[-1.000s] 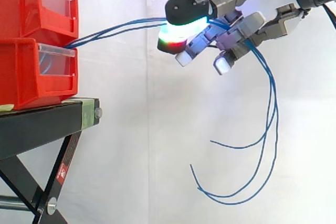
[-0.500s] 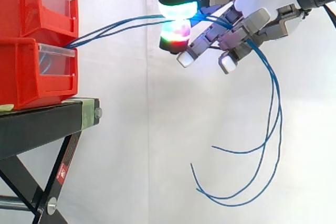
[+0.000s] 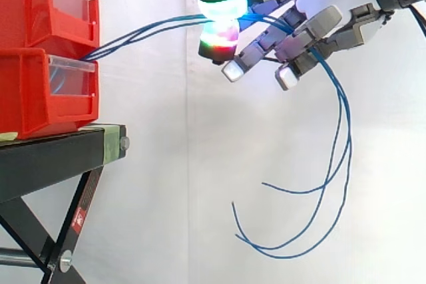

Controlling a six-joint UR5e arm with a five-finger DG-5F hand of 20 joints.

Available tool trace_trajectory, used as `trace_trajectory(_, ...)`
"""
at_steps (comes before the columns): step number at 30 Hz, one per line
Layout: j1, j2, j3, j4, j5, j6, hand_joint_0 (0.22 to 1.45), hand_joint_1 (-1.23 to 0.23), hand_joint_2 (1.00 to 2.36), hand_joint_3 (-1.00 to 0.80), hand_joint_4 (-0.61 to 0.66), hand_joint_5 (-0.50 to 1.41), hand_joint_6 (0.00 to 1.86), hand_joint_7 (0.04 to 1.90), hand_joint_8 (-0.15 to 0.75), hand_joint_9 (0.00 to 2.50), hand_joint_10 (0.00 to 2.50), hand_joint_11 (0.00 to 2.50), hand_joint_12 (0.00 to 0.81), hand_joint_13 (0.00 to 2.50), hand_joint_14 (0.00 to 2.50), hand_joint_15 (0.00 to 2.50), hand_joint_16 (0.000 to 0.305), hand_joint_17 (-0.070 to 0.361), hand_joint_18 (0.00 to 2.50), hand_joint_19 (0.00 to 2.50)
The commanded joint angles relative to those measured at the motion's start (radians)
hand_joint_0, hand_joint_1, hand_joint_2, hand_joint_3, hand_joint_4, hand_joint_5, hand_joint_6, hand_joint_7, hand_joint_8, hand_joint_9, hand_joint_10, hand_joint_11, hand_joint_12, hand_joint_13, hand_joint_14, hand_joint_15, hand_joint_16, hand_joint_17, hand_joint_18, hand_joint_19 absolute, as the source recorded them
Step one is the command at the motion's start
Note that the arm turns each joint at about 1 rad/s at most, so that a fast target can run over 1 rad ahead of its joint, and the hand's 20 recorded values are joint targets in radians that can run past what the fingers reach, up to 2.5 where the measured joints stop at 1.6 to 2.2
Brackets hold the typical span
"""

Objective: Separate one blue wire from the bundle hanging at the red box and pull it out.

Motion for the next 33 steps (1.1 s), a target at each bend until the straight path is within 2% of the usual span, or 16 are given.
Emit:
trace_trajectory(1, 0.0, 0.0, -0.001, 0.001, 0.0, 0.001, 0.65, -0.78, 1.03, -0.04, 0.2, -0.23, 0.81, 1.09, 0.346, 0.87, 0.02, 1.17, 0.314, 1.17, 2.5, 0.54, 0.049, 0.109, 0.92, 1.07)
trace_trajectory(5, 0.0, 0.0, 0.0, -0.002, 0.0, 0.001, 0.65, -0.85, 1.03, -0.08, 0.19, -0.26, 0.81, 1.11, 0.323, 0.62, 0.02, 1.14, 0.318, 1.07, 2.5, 0.52, 0.051, 0.115, 0.85, 1.05)
trace_trajectory(8, 0.0, 0.0, 0.0, -0.002, 0.0, 0.001, 0.66, -0.88, 1.03, -0.09, 0.18, -0.26, 0.8, 1.13, 0.316, 0.57, 0.02, 1.13, 0.323, 1.05, 2.5, 0.51, 0.051, 0.115, 0.84, 1.05)
trace_trajectory(20, 0.002, 0.0, -0.001, 0.001, 0.0, 0.064, 0.68, -0.93, 1.03, -0.09, 0.14, -0.28, 0.81, 1.15, 0.298, 0.46, 0.02, 1.13, 0.313, 0.99, 2.5, 0.49, 0.052, 0.117, 0.83, 1.04)
trace_trajectory(27, 0.003, 0.0, 0.0, 0.001, 0.0, 0.064, 0.67, -0.93, 1.03, -0.14, 0.15, -0.28, 0.81, 1.14, 0.301, 0.48, 0.02, 1.12, 0.309, 1.0, 2.5, 0.47, 0.052, 0.117, 0.83, 1.04)
trace_trajectory(33, 0.003, 0.0, 0.0, 0.013, 0.0, 0.064, 0.69, -0.94, 1.03, -0.15, 0.1, -0.3, 0.82, 1.12, 0.273, 0.36, 0.02, 1.07, 0.311, 0.99, 2.5, 0.45, 0.054, 0.121, 0.82, 1.02)
